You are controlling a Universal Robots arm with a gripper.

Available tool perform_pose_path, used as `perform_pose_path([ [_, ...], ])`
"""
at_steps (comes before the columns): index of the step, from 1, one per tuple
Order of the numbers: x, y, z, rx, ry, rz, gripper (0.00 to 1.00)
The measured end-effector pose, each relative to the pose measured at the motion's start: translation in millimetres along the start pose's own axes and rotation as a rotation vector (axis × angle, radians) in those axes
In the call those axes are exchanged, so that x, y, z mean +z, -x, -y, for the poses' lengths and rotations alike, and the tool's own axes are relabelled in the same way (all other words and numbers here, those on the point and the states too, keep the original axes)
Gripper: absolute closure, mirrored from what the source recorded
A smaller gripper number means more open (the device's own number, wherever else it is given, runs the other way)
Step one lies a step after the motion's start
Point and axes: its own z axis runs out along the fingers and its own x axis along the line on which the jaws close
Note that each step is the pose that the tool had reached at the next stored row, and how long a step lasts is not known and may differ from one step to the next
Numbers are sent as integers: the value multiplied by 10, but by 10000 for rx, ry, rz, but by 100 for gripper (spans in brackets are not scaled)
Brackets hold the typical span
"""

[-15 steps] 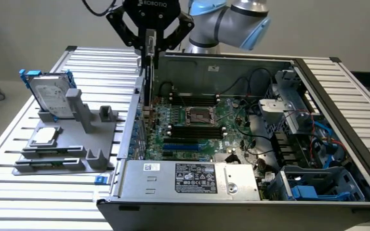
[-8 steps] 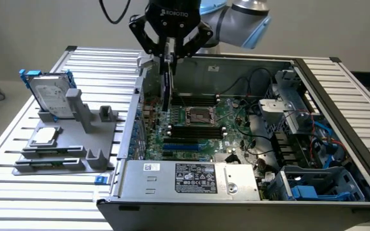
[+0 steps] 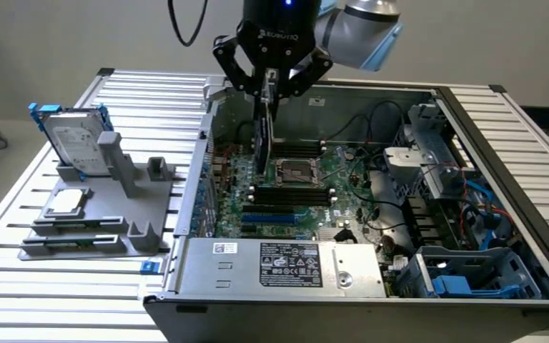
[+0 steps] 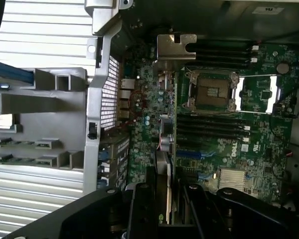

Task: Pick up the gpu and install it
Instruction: 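Pick up the gpu and move the gpu toward the slot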

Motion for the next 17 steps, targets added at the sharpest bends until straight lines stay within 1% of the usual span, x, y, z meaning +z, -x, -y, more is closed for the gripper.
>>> perform_pose_path([
  [3, 49, 57, 4, 184, 19, 6, 73],
  [10, 157, 251, 19, 431, 46, 15, 73],
  [17, 258, 515, 36, 550, 58, 18, 73],
])
